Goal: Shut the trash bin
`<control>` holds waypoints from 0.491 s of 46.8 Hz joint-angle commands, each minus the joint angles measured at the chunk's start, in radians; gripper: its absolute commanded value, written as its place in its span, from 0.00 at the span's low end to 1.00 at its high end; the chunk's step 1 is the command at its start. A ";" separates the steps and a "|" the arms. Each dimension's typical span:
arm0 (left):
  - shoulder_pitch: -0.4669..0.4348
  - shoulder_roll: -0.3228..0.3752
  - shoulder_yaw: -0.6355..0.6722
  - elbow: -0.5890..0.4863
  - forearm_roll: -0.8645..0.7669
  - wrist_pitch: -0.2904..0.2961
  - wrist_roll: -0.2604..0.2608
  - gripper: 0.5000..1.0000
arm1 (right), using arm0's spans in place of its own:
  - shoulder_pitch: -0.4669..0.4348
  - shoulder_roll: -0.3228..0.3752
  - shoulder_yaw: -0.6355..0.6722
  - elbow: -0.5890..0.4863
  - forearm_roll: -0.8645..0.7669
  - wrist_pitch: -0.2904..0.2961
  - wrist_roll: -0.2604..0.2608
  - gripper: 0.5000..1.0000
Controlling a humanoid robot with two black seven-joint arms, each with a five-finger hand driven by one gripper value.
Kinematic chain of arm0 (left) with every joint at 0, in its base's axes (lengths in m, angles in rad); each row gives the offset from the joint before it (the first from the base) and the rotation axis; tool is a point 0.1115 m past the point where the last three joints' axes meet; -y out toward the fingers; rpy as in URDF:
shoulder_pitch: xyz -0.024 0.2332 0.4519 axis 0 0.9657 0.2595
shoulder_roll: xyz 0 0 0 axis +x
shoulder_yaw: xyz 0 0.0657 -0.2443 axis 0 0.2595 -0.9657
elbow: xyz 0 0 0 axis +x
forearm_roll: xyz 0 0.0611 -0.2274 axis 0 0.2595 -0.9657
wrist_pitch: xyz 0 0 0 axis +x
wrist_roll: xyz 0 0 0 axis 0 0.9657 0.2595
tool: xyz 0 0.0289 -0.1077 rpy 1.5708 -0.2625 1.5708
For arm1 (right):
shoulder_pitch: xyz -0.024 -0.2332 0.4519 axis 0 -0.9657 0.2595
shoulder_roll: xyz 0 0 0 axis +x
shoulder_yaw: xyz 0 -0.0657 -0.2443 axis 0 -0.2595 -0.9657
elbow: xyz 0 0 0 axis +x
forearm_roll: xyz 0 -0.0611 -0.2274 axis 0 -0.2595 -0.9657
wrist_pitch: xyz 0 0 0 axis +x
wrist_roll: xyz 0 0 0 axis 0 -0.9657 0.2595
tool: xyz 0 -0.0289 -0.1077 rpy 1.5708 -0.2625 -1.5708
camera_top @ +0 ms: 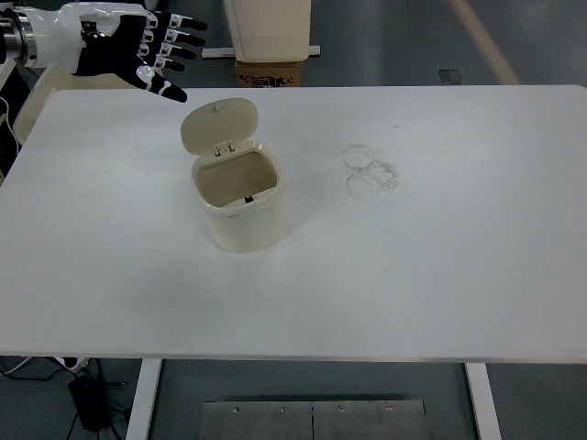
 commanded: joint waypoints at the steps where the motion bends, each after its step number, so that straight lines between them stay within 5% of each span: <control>1: -0.004 -0.004 0.015 -0.009 0.055 0.000 0.000 1.00 | 0.000 0.000 0.000 0.000 0.000 0.000 0.000 0.99; 23: 0.009 -0.031 0.055 -0.020 0.116 -0.033 0.000 1.00 | 0.000 0.000 0.000 0.000 0.002 0.000 0.000 0.99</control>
